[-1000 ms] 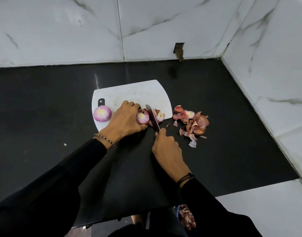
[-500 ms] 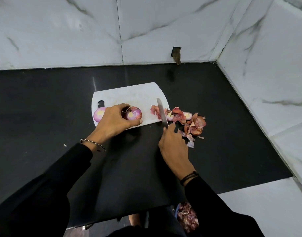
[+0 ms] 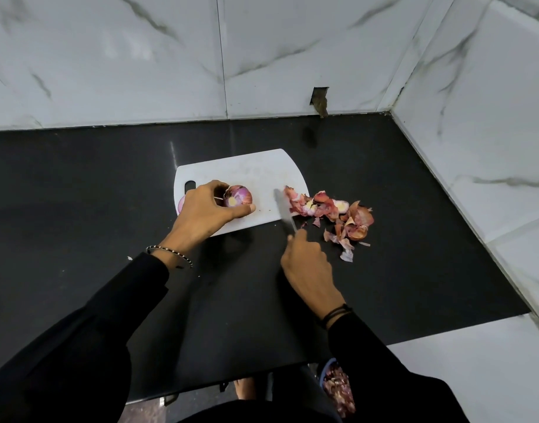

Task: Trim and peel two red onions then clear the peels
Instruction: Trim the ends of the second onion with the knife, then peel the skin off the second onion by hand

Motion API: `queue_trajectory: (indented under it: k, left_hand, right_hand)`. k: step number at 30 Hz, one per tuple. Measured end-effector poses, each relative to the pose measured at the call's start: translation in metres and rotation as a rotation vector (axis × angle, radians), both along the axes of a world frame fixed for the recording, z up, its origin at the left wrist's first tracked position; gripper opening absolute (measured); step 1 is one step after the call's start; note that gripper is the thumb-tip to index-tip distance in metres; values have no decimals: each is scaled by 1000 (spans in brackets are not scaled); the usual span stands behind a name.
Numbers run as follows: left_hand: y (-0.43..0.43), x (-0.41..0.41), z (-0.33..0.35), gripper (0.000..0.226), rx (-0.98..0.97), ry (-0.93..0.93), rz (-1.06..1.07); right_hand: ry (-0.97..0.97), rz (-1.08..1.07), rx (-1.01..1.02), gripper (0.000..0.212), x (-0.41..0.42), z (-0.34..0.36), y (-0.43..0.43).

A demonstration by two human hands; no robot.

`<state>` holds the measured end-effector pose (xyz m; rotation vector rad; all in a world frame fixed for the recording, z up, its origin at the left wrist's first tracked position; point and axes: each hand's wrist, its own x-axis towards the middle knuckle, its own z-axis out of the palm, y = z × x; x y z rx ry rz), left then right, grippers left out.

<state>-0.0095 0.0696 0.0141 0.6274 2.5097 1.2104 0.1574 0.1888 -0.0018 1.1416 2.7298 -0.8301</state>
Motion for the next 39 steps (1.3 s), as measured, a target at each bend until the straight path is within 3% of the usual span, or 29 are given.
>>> queue_trajectory:
  k: [5, 14, 23, 27, 32, 39]
  left_hand:
    - [2, 0, 1, 69, 22, -20, -5]
    - [5, 5, 1, 71, 36, 0, 4]
    - [-3, 10, 3, 68, 55, -27, 2]
    - [1, 14, 2, 72, 63, -49, -6]
    - [9, 19, 4, 70, 84, -49, -34]
    - [17, 19, 0, 66, 76, -78, -30]
  right_hand:
    - [54, -124, 108, 28, 13, -3, 26]
    - [-43, 185, -39, 28, 9, 8, -23]
    - [-32, -134, 32, 41, 27, 9, 15]
    - [16, 28, 30, 31, 29, 13, 5]
    - [-69, 194, -47, 27, 34, 12, -8]
    - [-23, -119, 22, 35, 50, 3, 32]
